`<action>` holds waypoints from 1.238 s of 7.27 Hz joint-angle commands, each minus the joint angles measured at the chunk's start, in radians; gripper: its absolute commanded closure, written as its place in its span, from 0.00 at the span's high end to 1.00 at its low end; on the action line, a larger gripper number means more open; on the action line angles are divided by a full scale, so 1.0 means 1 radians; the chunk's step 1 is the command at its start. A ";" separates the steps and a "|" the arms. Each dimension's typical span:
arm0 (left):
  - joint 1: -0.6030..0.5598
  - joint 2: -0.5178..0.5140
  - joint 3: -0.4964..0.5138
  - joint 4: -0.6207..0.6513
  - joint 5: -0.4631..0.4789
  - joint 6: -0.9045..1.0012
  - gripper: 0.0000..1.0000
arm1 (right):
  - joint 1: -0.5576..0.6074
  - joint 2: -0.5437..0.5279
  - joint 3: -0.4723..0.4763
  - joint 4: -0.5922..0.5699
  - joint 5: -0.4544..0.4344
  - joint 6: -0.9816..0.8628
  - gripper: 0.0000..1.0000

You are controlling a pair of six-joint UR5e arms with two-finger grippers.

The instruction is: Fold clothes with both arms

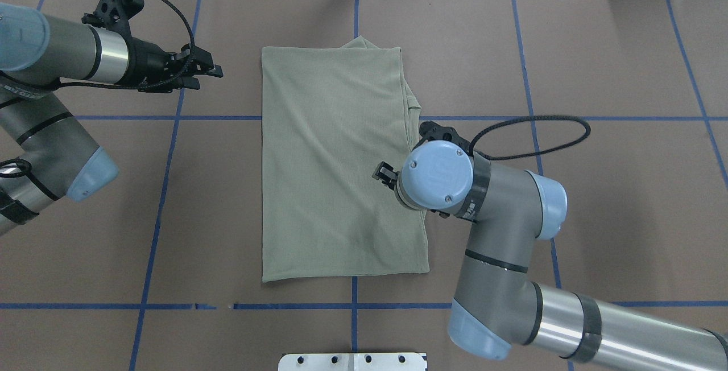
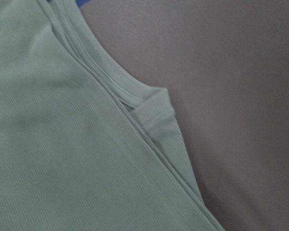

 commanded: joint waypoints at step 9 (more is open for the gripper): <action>0.000 0.001 0.010 -0.002 0.006 0.000 0.66 | -0.034 -0.010 -0.058 0.062 0.000 0.069 0.95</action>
